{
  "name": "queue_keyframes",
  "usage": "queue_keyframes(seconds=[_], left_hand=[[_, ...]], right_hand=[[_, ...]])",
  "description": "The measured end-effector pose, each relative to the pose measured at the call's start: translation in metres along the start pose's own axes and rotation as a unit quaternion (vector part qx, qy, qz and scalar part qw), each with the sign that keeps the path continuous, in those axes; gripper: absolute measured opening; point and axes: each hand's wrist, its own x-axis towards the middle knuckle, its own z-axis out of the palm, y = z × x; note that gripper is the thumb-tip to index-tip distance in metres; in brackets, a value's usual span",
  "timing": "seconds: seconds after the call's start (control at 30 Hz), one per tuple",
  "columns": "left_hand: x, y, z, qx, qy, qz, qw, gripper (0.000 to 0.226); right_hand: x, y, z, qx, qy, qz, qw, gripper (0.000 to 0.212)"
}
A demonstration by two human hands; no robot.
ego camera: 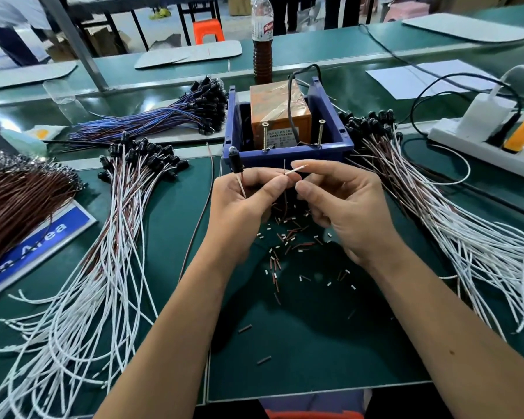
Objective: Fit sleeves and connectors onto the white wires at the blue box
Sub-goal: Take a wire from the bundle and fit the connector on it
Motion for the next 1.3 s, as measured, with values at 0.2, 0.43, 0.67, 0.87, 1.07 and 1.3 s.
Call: queue_keyframes(seconds=[0.2,0.43,0.67,0.87,1.07,1.3], left_hand=[[-0.001,0.001,-0.002,-0.007,-0.04,-0.027,0.999,0.012],[-0.001,0.009,0.005,0.066,-0.018,0.058,0.996,0.011],[0.0,0.006,0.007,0.094,0.123,0.08,0.985,0.011],[0.008,0.004,0.011,0.103,0.244,0.083,0.961,0.009],[0.009,0.003,0.015,0.112,0.268,0.073,0.954,0.006],[0.01,0.004,0.019,0.129,0.254,0.066,0.956,0.005]], right_hand=[[0.0,0.004,0.005,0.014,0.018,-0.002,1.0,0.013],[0.006,-0.005,-0.003,0.052,0.085,-0.04,0.994,0.006],[0.008,-0.005,-0.008,-0.129,0.202,-0.131,0.962,0.003],[0.011,-0.003,-0.001,-0.289,0.285,-0.199,0.892,0.007],[0.018,-0.003,0.008,-0.376,0.293,-0.225,0.85,0.012],[0.017,-0.005,0.01,-0.395,0.285,-0.215,0.847,0.014]])
